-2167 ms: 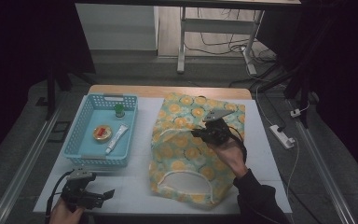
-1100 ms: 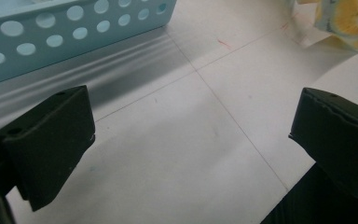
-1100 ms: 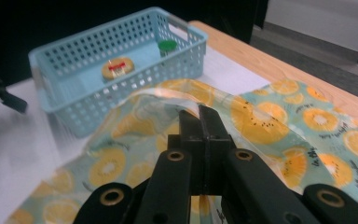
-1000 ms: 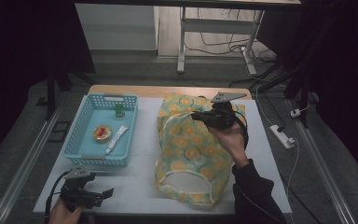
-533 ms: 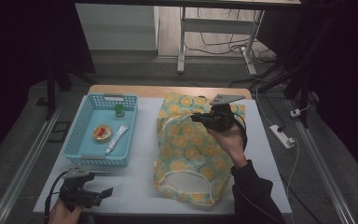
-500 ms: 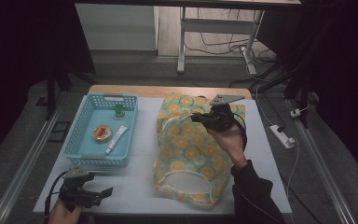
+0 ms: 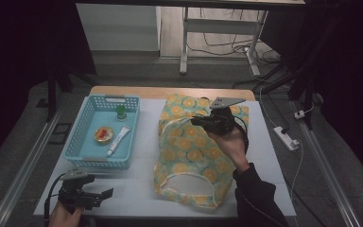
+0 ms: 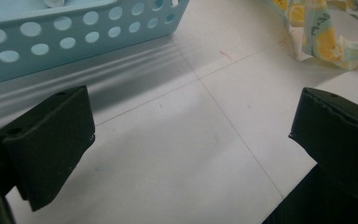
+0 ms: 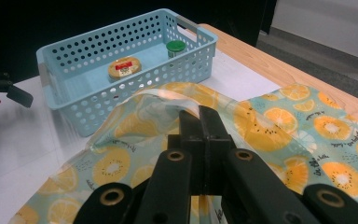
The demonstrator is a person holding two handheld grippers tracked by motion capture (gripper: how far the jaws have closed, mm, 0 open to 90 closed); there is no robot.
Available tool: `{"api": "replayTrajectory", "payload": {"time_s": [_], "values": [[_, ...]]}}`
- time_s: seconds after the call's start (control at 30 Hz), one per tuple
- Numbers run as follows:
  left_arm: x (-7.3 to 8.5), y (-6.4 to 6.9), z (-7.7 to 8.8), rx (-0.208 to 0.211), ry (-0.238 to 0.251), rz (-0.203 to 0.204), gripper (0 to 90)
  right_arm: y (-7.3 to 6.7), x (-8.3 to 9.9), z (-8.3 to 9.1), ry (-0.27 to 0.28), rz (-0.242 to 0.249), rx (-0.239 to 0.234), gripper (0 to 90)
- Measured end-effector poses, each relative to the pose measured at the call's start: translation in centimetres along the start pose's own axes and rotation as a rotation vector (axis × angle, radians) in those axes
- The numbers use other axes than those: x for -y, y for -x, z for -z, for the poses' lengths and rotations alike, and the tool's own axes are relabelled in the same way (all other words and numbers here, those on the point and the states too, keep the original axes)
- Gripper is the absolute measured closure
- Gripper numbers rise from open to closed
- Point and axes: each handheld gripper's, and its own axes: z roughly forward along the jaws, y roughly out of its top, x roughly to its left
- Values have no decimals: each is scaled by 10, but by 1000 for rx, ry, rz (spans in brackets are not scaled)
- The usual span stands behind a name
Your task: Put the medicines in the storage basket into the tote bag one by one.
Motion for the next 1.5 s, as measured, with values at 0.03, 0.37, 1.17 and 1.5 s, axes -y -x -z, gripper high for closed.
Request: {"api": "replayTrajectory", "payload": {"time_s": [0.03, 0.37, 1.17, 1.5], "values": [[0, 0, 0, 0, 1, -2, 0, 0, 0, 0, 0, 1, -1, 900], [-4, 2, 5, -17, 28, -16, 0, -1, 1, -2, -9, 3, -9, 900], [-32, -7, 15, 8, 115, -52, 0, 5, 3, 2, 4, -21, -12, 900], [-55, -10, 11, -16, 128, -57, 9, 7, 3, 4, 8, -25, -8, 900]]}}
